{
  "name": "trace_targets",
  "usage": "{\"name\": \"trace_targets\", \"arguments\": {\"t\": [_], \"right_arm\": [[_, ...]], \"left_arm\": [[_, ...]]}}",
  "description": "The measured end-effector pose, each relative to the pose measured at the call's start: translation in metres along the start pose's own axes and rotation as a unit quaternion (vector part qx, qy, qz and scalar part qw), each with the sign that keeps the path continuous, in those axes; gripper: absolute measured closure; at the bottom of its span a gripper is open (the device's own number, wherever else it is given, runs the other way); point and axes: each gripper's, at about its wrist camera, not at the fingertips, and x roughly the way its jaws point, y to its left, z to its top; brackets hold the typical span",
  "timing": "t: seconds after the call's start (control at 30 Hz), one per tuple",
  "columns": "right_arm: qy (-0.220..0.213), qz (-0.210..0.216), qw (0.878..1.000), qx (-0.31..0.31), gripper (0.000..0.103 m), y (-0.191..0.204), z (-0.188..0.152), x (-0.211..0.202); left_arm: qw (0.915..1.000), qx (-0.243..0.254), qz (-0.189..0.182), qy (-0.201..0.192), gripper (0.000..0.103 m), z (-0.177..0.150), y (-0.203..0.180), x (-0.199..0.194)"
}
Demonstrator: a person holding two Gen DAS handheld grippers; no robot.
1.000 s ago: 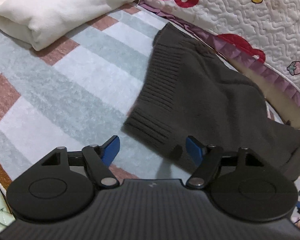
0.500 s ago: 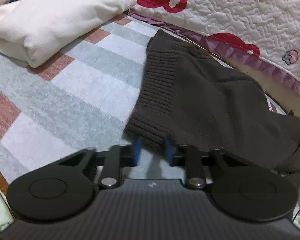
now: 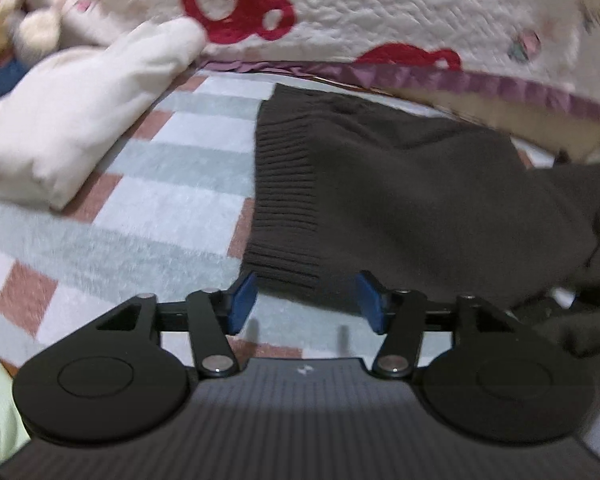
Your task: Fold clothes
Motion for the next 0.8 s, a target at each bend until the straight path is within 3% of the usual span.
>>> {"name": "trace_targets", "arguments": {"t": [0.13, 0.23, 0.27, 0.3, 0.33, 0.43, 0.53, 0.6, 0.67, 0.73, 0.8], "right_arm": [[0.021, 0.011, 0.999, 0.033, 0.09, -0.012, -0.005, 0.013], [0.019, 0.018, 0.999, 0.034, 0.087, -0.013, -0.008, 0.011], [0.02, 0.02, 0.999, 0.033, 0.087, -0.015, -0.01, 0.012], [0.024, 0.021, 0.999, 0.033, 0.087, -0.017, -0.013, 0.012], [0.032, 0.023, 0.999, 0.037, 0.087, -0.018, -0.015, 0.013], [0.065, 0.04, 0.995, 0.064, 0.083, -0.023, -0.015, 0.011], [0.066, 0.062, 0.993, 0.074, 0.064, -0.021, -0.014, 0.015], [0.077, 0.063, 0.992, 0.075, 0.062, -0.02, -0.016, 0.019], [0.091, 0.061, 0.991, 0.078, 0.061, -0.021, -0.02, 0.023], [0.1, 0.061, 0.99, 0.084, 0.051, -0.022, -0.027, 0.026], [0.103, 0.062, 0.989, 0.087, 0.047, -0.022, -0.034, 0.028]], "left_arm": [[0.9985, 0.041, 0.036, 0.007, 0.029, -0.004, -0.01, 0.011], [0.9985, 0.024, 0.047, 0.018, 0.028, -0.005, -0.006, 0.022], [0.9991, 0.003, 0.038, 0.018, 0.038, -0.004, -0.002, 0.024], [0.9992, -0.026, 0.026, 0.018, 0.069, -0.002, 0.002, 0.026], [0.9986, -0.044, 0.015, 0.026, 0.082, 0.001, 0.003, 0.028], [0.9978, -0.048, 0.004, 0.047, 0.085, 0.008, -0.004, 0.033], [0.9975, -0.047, 0.017, 0.051, 0.077, 0.009, -0.01, 0.037], [0.9954, -0.075, 0.033, 0.05, 0.054, 0.009, -0.005, 0.037], [0.9927, -0.1, 0.05, 0.044, 0.046, 0.007, -0.002, 0.033], [0.9898, -0.119, 0.063, 0.047, 0.04, 0.006, -0.002, 0.034], [0.9827, -0.166, 0.055, 0.062, 0.033, 0.004, 0.002, 0.04]]}}
